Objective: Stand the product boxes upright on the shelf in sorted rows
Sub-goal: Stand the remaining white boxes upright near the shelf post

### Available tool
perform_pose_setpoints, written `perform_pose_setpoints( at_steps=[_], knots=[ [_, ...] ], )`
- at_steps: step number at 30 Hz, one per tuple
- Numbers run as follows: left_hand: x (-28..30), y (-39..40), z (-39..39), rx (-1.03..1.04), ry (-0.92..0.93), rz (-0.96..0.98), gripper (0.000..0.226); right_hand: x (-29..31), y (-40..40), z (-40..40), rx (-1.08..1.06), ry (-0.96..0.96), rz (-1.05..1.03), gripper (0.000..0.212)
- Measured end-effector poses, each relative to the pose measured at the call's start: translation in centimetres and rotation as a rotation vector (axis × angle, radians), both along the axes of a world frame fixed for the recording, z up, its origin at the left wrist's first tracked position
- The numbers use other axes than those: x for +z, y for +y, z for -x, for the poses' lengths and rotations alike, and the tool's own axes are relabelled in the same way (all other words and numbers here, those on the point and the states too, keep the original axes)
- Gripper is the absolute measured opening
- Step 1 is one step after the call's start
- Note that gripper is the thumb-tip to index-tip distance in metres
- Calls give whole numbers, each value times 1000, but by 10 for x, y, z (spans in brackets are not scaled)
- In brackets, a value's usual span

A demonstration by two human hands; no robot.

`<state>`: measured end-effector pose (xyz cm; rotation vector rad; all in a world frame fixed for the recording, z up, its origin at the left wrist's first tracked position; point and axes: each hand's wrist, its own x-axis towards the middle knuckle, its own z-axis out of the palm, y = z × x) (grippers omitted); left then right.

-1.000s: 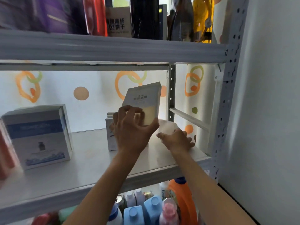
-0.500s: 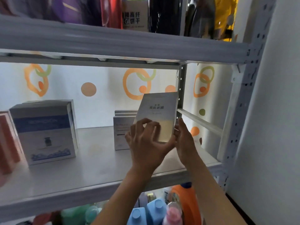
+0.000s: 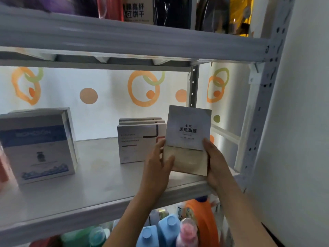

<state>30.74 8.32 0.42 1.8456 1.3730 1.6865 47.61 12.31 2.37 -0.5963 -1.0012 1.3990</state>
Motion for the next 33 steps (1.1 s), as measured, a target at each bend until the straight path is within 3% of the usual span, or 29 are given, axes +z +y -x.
perform_pose_setpoints(
  at_steps=[7,21,26,28,33],
  knots=[
    [-12,11,15,-52,-84,220,44,-16,0,4,-182,-197,-104,41],
    [-10,5,16,-113,-226,162,40,-21,-4,10,-371,-322,-171,26],
    [2,-12,14,-187,-406,149,45,-21,-14,12,-636,-397,-253,38],
    [5,-20,10,-184,-397,103,49,-20,-23,13,-678,-399,-249,51],
    [6,-41,-14,-222,-242,-37,59,-7,-38,9,-371,-373,-322,87]
  ],
)
